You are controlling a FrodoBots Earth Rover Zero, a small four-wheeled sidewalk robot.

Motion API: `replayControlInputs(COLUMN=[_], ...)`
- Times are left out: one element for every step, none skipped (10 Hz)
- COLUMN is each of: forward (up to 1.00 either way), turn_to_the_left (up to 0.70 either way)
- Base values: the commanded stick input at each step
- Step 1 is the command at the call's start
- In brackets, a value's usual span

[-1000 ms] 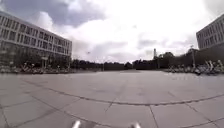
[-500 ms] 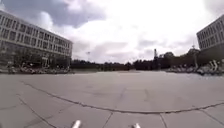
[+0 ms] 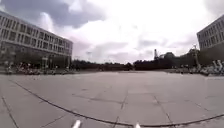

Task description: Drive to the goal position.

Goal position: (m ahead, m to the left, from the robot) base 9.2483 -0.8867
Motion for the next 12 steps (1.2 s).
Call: replayControlInputs(forward=[0.70, 0.70, 0.70, 0.70, 0.70, 0.70, 0.70, 0.70, 0.70, 0.70, 0.70, 0.70], turn_to_the_left=[0.00, 0.00, 0.00, 0.00, 0.00, 0.00, 0.00, 0.00, 0.00, 0.00, 0.00, 0.00])
